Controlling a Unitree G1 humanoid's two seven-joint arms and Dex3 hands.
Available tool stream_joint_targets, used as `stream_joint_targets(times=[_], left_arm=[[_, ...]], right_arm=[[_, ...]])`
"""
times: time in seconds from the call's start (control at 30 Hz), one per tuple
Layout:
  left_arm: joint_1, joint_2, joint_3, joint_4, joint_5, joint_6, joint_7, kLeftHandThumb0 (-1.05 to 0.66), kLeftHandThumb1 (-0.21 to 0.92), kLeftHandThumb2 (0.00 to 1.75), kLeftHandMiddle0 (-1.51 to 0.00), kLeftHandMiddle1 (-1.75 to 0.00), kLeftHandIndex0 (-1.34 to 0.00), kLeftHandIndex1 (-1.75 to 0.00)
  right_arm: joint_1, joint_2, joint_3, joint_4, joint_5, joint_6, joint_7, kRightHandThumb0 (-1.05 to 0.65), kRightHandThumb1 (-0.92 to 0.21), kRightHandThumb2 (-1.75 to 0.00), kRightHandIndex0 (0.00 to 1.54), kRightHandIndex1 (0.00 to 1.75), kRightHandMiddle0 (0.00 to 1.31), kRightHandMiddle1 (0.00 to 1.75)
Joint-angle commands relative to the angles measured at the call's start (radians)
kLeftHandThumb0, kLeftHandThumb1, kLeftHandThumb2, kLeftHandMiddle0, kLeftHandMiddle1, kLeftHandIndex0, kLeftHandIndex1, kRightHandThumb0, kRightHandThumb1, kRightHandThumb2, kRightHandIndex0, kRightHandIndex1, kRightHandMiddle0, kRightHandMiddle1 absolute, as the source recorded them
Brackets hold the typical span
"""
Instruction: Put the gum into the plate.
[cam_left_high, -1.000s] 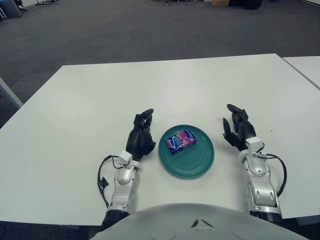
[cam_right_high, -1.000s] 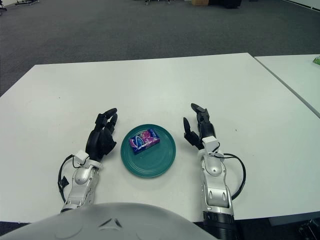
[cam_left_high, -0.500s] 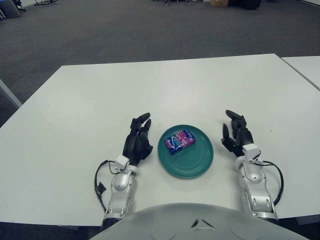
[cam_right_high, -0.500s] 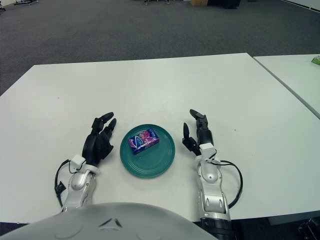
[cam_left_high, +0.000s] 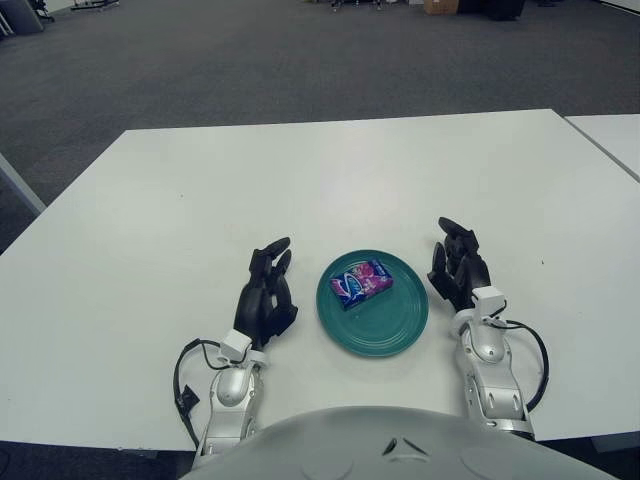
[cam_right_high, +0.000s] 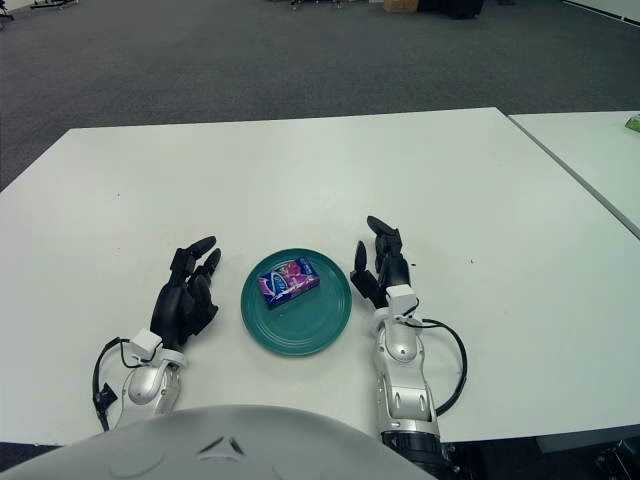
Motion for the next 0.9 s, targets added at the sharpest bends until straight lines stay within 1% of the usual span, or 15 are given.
stream_joint_targets(times=[0.0, 0.2, 0.5, 0.67, 0.87], left_arm=[[0.043, 0.012, 0.015, 0.016, -0.008, 0.033, 0.012, -0.82, 0.92, 0.91, -0.40, -0.08, 0.00, -0.92], [0.064, 0.005, 0.024, -0.007, -0.048, 0.046, 0.004, -0.81, 0.92, 0.91, -0.43, -0.10, -0.01, -0.98], [0.081, 0.019, 0.031, -0.037, -0.055, 0.059, 0.001, -0.80, 0.92, 0.89, -0.48, -0.12, -0.05, -1.04], [0.086, 0.019, 0.032, -0.040, -0.046, 0.054, 0.009, -0.80, 0.92, 0.89, -0.47, -0.13, -0.05, -1.04], [0.089, 0.025, 0.031, -0.046, -0.047, 0.045, 0.000, -0.80, 0.92, 0.90, -0.48, -0.14, -0.07, -1.05]], right_arm=[[0.050, 0.017, 0.013, 0.041, 0.016, 0.045, -0.002, -0.82, -0.92, -0.85, 0.26, 0.04, 0.00, 0.68], [0.073, 0.023, 0.022, 0.043, 0.019, 0.026, -0.002, -0.80, -0.92, -0.85, 0.28, 0.05, 0.00, 0.68], [0.091, 0.037, 0.031, 0.070, 0.028, -0.022, -0.012, -0.77, -0.92, -0.83, 0.32, 0.05, 0.00, 0.71], [0.102, 0.039, 0.043, 0.097, 0.028, -0.075, -0.022, -0.75, -0.92, -0.82, 0.35, 0.05, 0.00, 0.75], [0.116, 0.036, 0.056, 0.113, 0.019, -0.133, -0.034, -0.76, -0.92, -0.82, 0.34, 0.04, 0.00, 0.75]])
